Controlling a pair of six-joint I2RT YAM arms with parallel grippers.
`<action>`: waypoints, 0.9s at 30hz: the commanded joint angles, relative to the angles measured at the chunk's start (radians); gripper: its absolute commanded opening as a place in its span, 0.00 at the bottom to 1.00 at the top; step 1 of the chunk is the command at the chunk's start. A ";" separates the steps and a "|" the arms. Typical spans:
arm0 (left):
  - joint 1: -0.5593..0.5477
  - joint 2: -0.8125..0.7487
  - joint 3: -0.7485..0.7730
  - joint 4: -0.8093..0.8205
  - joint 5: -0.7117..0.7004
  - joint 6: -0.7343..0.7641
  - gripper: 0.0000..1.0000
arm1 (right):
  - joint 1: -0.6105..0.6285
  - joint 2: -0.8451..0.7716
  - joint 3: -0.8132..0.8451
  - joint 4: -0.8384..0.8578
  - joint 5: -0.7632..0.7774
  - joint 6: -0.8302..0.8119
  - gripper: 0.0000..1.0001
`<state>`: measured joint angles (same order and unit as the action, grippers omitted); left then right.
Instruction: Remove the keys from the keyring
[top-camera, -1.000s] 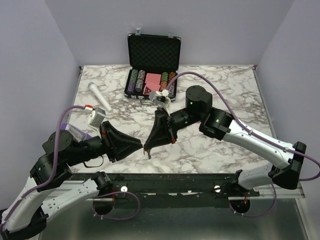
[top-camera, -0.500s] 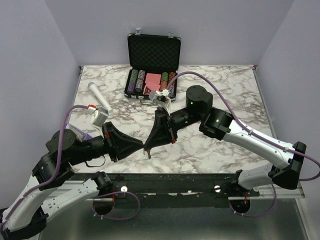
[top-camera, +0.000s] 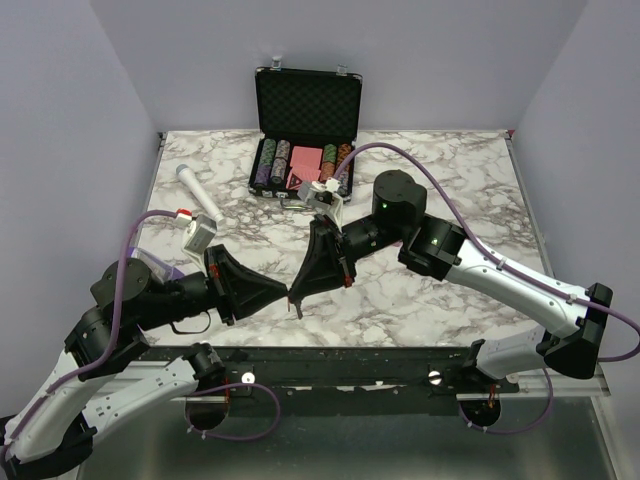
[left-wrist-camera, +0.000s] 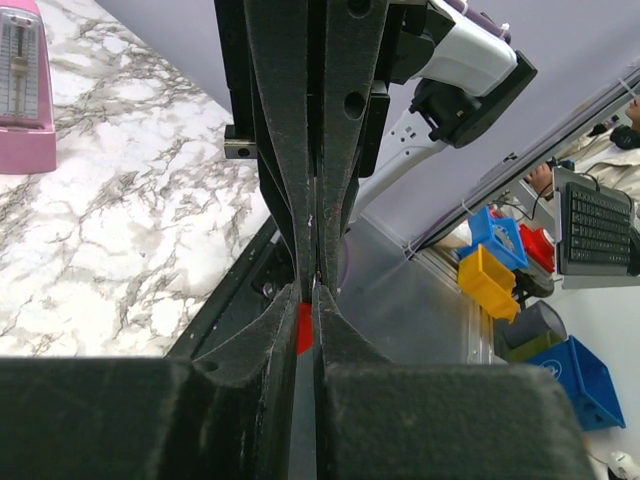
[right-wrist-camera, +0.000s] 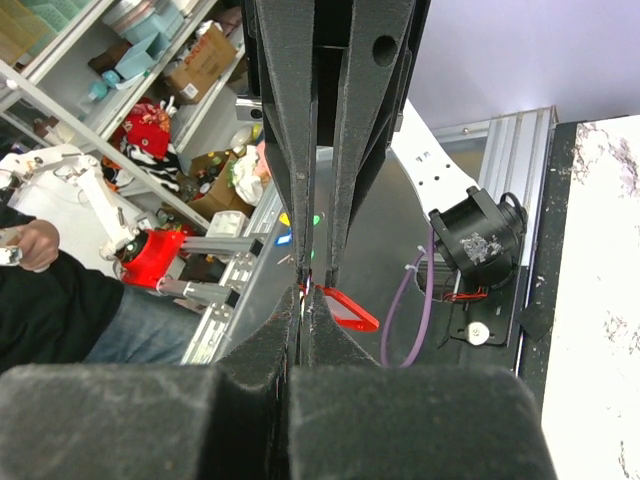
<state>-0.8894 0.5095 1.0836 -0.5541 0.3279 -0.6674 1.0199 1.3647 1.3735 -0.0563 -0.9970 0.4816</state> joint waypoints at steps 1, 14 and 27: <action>0.006 0.012 0.002 -0.007 0.030 0.000 0.16 | 0.005 -0.010 0.032 0.039 -0.069 0.015 0.01; 0.006 0.034 0.012 -0.020 0.082 0.002 0.18 | 0.006 0.004 0.058 0.001 -0.091 -0.001 0.01; 0.006 0.052 0.032 -0.029 0.083 0.008 0.27 | 0.009 0.020 0.079 -0.085 -0.097 -0.038 0.01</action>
<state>-0.8894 0.5377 1.0939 -0.5556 0.4034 -0.6670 1.0195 1.3739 1.4075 -0.1143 -1.0603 0.4629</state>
